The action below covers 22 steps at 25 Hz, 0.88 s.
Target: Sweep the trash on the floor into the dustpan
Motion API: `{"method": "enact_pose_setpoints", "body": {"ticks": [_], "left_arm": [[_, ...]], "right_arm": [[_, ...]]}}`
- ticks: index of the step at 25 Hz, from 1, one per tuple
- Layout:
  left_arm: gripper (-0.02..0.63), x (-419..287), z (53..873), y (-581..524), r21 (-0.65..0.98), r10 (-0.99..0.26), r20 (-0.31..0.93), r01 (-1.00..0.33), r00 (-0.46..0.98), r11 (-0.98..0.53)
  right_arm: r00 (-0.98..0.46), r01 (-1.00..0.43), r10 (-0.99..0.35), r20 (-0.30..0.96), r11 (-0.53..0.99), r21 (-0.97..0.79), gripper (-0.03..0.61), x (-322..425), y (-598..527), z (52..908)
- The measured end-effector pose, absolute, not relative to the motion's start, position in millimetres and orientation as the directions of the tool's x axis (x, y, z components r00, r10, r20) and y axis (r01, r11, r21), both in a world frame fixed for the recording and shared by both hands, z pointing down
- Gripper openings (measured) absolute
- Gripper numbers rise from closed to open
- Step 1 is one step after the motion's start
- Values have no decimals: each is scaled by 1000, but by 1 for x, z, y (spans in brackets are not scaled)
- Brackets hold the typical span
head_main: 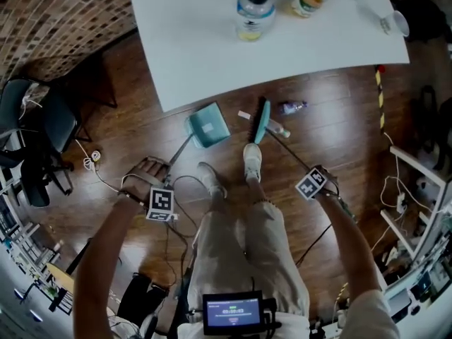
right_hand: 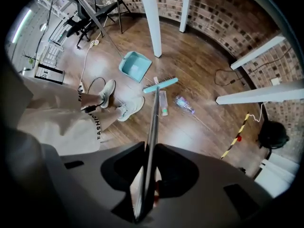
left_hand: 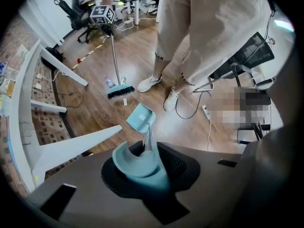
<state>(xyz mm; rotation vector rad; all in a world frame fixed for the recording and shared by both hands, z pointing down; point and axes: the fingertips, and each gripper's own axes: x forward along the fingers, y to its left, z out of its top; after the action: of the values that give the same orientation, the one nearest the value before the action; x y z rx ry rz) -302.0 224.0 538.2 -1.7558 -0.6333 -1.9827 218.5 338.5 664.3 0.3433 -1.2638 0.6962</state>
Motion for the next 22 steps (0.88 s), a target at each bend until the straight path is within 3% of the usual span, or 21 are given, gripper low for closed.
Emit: {"method": "enact_pose_setpoints", "body": {"ticks": [5, 22], "left_arm": [[69, -311, 553, 205, 54, -41, 989, 599, -144, -799], [71, -353, 573, 175, 36, -71, 974, 457, -214, -889]], "right_arm": [[199, -615, 293, 935, 780, -114, 106, 219, 323, 683], [257, -569, 297, 920, 816, -104, 107, 202, 305, 717]]}}
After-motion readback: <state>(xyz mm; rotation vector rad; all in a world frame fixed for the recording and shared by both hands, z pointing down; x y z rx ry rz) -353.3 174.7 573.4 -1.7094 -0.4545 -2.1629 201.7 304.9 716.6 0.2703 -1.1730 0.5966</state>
